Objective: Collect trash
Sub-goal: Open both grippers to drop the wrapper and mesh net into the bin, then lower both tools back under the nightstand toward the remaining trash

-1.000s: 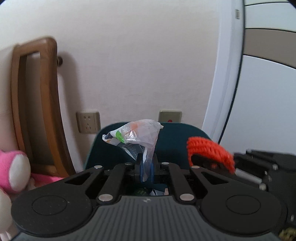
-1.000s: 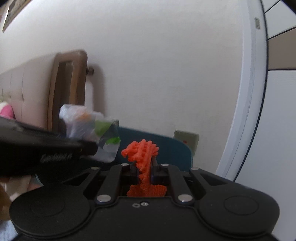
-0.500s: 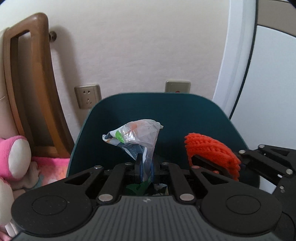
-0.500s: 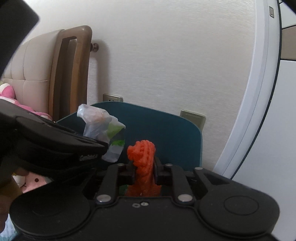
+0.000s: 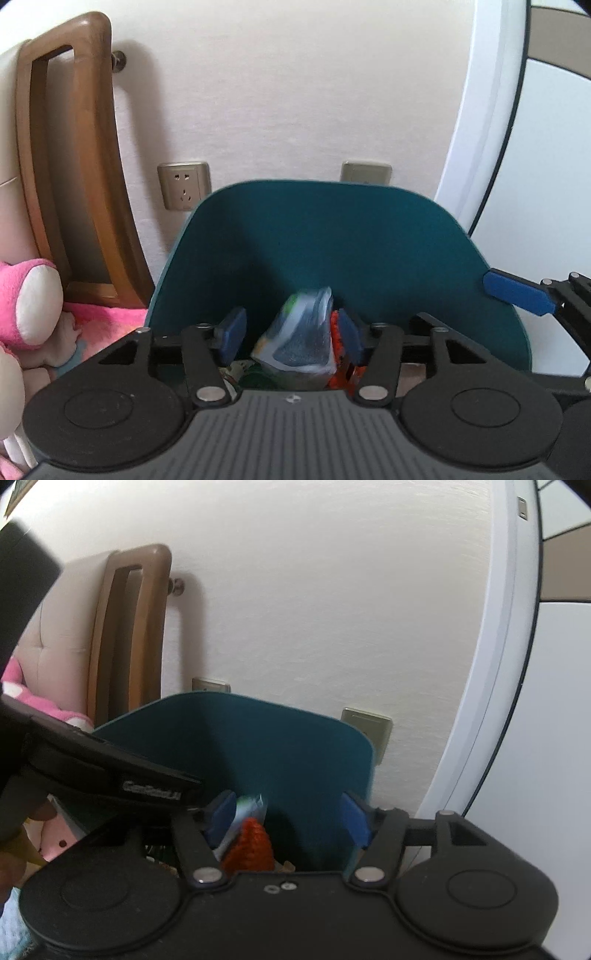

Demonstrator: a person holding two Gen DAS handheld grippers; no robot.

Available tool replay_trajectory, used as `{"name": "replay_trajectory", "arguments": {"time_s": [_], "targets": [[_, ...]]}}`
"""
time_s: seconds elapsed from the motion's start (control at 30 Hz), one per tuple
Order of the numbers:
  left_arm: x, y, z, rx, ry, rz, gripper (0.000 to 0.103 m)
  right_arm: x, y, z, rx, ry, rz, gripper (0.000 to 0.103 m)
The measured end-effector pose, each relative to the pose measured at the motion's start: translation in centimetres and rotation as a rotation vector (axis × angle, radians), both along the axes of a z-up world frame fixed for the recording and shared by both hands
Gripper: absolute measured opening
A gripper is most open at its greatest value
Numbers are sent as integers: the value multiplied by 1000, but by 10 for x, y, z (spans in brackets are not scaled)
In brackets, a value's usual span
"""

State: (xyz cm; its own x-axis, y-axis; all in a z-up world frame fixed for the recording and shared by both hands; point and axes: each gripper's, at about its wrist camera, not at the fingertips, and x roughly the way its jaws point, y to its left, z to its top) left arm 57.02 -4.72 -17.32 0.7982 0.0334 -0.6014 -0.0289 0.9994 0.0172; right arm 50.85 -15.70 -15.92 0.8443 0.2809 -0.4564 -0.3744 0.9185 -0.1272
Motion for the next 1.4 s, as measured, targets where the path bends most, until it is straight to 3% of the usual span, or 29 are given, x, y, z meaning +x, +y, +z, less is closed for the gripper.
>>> {"name": "replay_trajectory", "arguments": {"time_s": [0.17,0.3,0.47,0.57,0.83,1.07,1.23,1.4], "targets": [[-9,4,4,-26,-35,-10,65,-2,-9,5,42,-21,27,68],[-23,6,11,-35,-74,-34,66,-13,-16,12,78,-48,38,73],[-49,10,24,-35,-142,-75,68,-29,-21,21,118,-79,79,77],[-67,15,27,-29,-180,-93,76,-43,-24,25,125,-102,108,80],[-117,26,19,-8,-261,-161,80,-81,-38,22,189,-155,172,84],[-161,31,-20,27,-310,-200,81,-114,-63,-2,292,-215,205,87],[-181,40,-66,3,-272,-219,82,-128,-71,-36,347,-171,246,88],[-193,58,-122,-60,-206,-207,102,-144,-81,-77,372,-109,307,89]]}}
